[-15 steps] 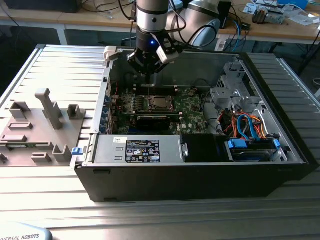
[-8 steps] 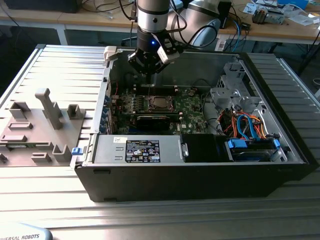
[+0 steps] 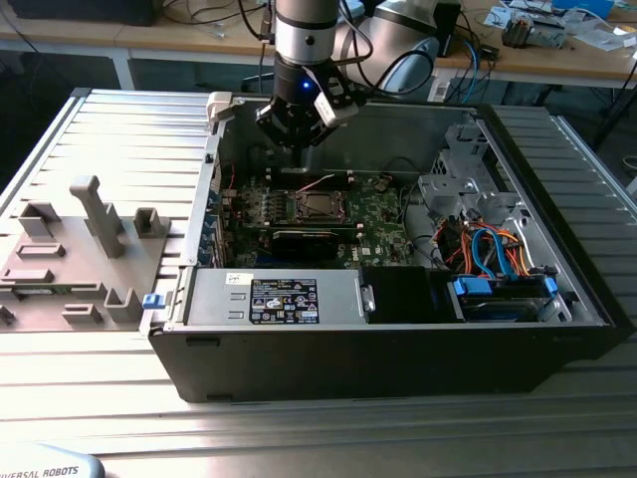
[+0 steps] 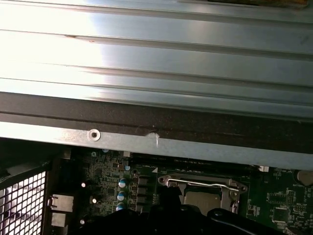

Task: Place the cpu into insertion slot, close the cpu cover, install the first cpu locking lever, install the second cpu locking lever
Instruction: 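Install the first cpu locking lever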

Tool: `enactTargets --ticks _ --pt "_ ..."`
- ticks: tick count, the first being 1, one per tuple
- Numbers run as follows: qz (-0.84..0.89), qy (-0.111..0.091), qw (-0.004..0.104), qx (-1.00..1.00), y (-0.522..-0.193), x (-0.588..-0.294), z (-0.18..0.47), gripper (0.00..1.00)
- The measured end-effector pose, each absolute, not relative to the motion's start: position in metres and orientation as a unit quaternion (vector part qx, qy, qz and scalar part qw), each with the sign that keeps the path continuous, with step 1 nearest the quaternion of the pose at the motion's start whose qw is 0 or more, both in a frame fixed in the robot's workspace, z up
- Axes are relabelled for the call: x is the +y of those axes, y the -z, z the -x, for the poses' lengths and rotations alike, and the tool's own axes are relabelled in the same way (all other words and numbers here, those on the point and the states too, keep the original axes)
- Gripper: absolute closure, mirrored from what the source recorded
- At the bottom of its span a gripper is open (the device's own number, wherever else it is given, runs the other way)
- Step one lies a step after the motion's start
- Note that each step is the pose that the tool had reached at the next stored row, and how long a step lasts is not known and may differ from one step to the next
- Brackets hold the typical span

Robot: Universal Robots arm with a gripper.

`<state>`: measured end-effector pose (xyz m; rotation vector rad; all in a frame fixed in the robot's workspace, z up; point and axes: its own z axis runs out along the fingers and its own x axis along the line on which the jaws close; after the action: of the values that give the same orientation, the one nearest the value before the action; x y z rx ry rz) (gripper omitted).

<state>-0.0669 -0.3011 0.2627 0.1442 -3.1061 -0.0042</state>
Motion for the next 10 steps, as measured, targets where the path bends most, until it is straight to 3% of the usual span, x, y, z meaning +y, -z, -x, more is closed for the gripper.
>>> enactTargets --ticks 10 --pt "-0.046 0.001 0.016 -0.999 -0.2599 -0.3005 0.0634 0.89"
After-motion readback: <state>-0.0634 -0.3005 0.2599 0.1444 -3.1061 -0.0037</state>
